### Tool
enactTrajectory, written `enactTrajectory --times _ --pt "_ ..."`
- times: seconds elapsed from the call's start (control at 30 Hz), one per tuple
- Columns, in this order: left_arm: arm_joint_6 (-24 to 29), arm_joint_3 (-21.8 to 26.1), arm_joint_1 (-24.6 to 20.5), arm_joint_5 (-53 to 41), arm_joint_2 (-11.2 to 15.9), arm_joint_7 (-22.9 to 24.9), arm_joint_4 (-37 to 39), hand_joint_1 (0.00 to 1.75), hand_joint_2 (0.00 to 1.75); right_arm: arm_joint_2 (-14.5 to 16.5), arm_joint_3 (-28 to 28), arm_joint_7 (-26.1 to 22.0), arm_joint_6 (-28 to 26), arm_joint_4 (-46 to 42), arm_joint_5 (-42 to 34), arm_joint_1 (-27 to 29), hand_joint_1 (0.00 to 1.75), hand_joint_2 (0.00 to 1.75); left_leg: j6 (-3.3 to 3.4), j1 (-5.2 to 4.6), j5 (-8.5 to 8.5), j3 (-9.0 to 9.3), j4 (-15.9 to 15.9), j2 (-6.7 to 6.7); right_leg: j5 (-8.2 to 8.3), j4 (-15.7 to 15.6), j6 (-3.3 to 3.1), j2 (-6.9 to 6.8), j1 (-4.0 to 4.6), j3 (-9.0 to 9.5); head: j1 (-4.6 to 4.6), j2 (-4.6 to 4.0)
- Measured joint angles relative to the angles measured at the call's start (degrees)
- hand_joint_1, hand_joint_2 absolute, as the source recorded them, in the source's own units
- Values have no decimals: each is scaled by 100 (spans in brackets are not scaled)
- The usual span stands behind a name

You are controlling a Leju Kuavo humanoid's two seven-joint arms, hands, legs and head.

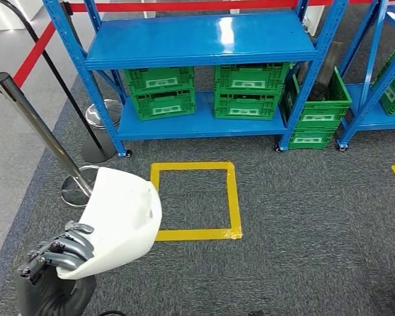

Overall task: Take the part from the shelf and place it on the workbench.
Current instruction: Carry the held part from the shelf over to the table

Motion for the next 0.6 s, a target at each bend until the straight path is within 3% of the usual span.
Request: enactTrajectory --times 0.07,0.1,0.13,0.17,0.2,0.23,0.27,0.3,0.33,0.37,0.4,0.43,0.47,0.5,0.57,0.6 --pt "-21 -3 -14 6 1 0 -43 175 175 10 -2 -3 0 -1 3 0 0 0 64 -31 -153 529 -819 -18 128 -5 55 10 6 -71 4 0" --pt "-34 -5 -21 9 1 0 -60 175 175 14 -7 -5 1 -2 4 0 0 0 85 -52 -207 633 -1026 -20 202 -27 88 12 1 -84 3 0" --pt "-53 -7 -26 13 1 0 -72 175 175 14 -16 -7 1 -2 7 6 0 0 106 -61 -177 624 -1109 -16 285 -63 124 11 -5 -94 3 0" --pt "-68 -13 -33 15 1 0 -78 175 175 14 -27 -8 2 -1 10 12 0 0 131 -62 -95 564 -1125 1 302 -80 155 18 -16 -118 -1 0" --pt "-79 -23 -38 16 3 0 -83 175 175 14 -41 -7 2 0 12 17 0 0 169 -53 -4 487 -1151 14 202 -36 179 30 -19 -159 3 0" --pt "-85 -34 -43 16 6 1 -88 175 175 14 -55 -5 3 1 14 25 0 0 204 -41 93 389 -1175 29 -24 108 202 43 -22 -230 18 0" --pt "-86 -47 -48 18 8 1 -92 175 175 14 -68 -3 3 1 15 29 0 0 230 -34 181 284 -1176 41 -356 372 218 53 -33 -307 35 0" --pt "-86 -61 -48 19 11 1 -96 175 175 14 -77 -2 4 0 16 31 0 0 250 -38 266 166 -1165 41 -677 724 237 57 -37 -375 55 0" --pt "-86 -73 -48 21 13 1 -99 175 175 14 -84 -1 4 0 16 35 0 0 254 -44 353 40 -1144 49 -878 1100 257 57 -42 -421 72 0" --pt "-86 -85 -48 22 14 0 -100 175 175 14 -86 -1 4 0 17 35 0 0 250 -49 439 -87 -1114 55 -906 1410 272 57 -43 -415 79 0" --pt "-86 -94 -49 23 16 0 -100 175 175 14 -87 -1 4 0 17 33 0 0 243 -52 521 -222 -1075 62 -779 1584 281 57 -43 -353 82 0" --pt "-88 -101 -50 27 16 0 -100 175 175 14 -89 -1 4 -1 18 32 0 0 231 -52 598 -363 -1027 67 -567 1576 283 57 -43 -207 84 0" --pt "-93 -105 -51 32 16 0 -101 175 175 13 -90 -2 4 -2 19 30 0 0 215 -52 666 -490 -970 68 -396 1372 280 58 -43 37 84 0" --pt "-101 -107 -51 41 16 0 -106 175 175 13 -92 -7 4 -7 23 25 0 0 193 -60 726 -606 -908 67 -397 948 271 58 -39 398 86 0" --pt "-118 -110 -59 54 17 1 -127 175 175 12 -95 -37 3 -20 33 6 0 0 141 -71 836 -737 -815 70 -675 49 222 66 -26 1025 82 0" --pt "-128 -113 -65 57 17 0 -139 175 175 13 -96 -54 3 -26 37 1 0 0 112 -71 898 -762 -804 72 -809 -222 189 69 -12 1178 79 0"
